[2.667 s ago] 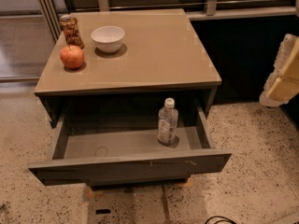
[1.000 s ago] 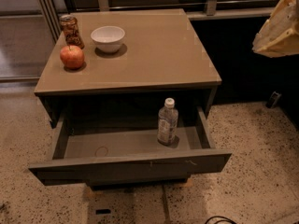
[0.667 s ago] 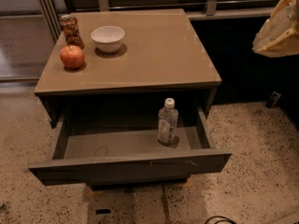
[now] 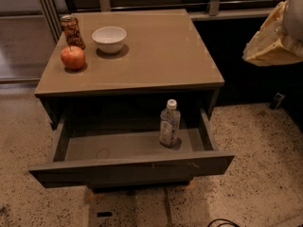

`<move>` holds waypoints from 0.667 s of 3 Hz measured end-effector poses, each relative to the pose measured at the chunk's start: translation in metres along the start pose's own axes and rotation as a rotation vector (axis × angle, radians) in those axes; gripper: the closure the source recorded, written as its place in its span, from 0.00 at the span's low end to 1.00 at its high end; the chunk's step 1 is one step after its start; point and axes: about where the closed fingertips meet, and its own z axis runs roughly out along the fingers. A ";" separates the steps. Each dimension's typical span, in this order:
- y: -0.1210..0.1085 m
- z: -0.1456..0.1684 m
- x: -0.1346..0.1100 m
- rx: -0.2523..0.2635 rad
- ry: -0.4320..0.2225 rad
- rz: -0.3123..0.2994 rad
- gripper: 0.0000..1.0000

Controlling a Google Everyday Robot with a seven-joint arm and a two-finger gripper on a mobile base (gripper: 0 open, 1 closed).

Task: Pick blue plastic bottle from top drawer and place on counter

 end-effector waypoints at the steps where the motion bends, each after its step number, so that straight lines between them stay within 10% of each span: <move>1: 0.004 0.037 0.002 -0.029 -0.048 0.039 0.98; 2: 0.012 0.091 0.011 -0.068 -0.094 0.102 1.00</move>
Offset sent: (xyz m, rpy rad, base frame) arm 0.0510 0.0174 -0.1221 0.1952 0.0901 -0.0367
